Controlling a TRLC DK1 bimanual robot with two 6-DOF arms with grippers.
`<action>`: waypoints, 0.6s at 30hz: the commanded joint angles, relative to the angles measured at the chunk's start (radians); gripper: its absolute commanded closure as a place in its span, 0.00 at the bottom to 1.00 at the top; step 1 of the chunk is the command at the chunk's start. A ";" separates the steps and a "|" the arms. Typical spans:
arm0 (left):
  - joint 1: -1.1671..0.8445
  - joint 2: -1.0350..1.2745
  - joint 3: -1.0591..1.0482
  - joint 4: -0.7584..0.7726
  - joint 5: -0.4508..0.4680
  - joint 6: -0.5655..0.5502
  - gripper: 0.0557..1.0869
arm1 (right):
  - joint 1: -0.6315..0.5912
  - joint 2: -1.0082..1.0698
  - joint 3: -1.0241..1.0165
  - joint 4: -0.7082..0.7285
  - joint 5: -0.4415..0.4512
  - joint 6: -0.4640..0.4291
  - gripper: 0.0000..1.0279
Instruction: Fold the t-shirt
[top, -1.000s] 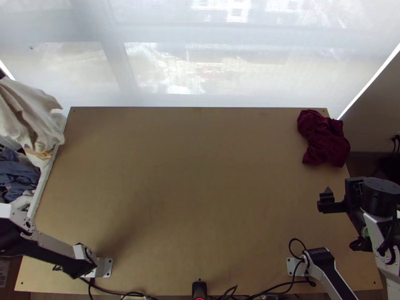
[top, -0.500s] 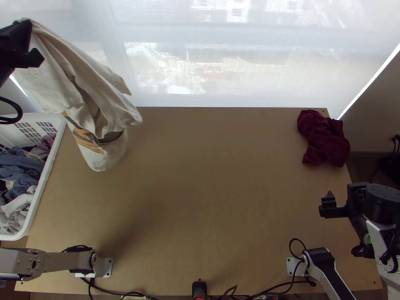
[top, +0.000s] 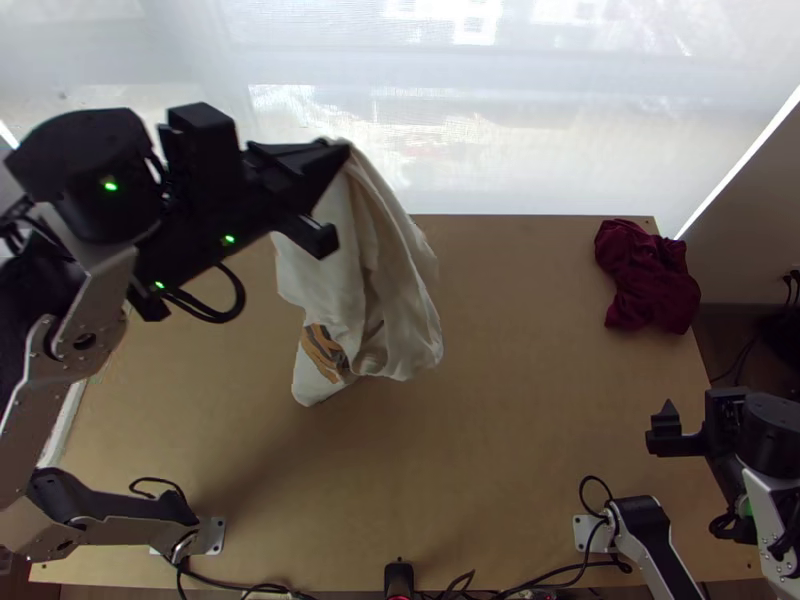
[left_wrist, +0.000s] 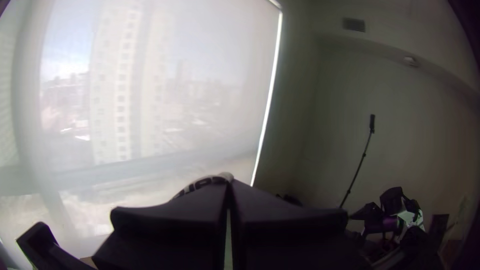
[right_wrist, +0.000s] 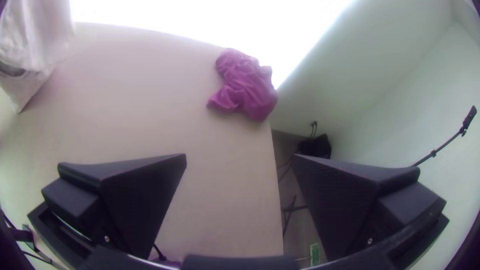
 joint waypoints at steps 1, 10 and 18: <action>-0.287 0.124 0.060 0.054 -0.094 -0.007 0.97 | -0.034 -0.047 0.000 -0.031 0.000 0.000 0.05; -0.444 0.217 0.023 0.055 -0.113 -0.004 0.97 | -0.066 -0.095 0.006 -0.088 0.000 -0.008 0.05; -0.425 0.225 -0.161 -0.040 -0.114 0.029 0.97 | -0.083 -0.091 0.018 -0.088 -0.002 -0.019 0.05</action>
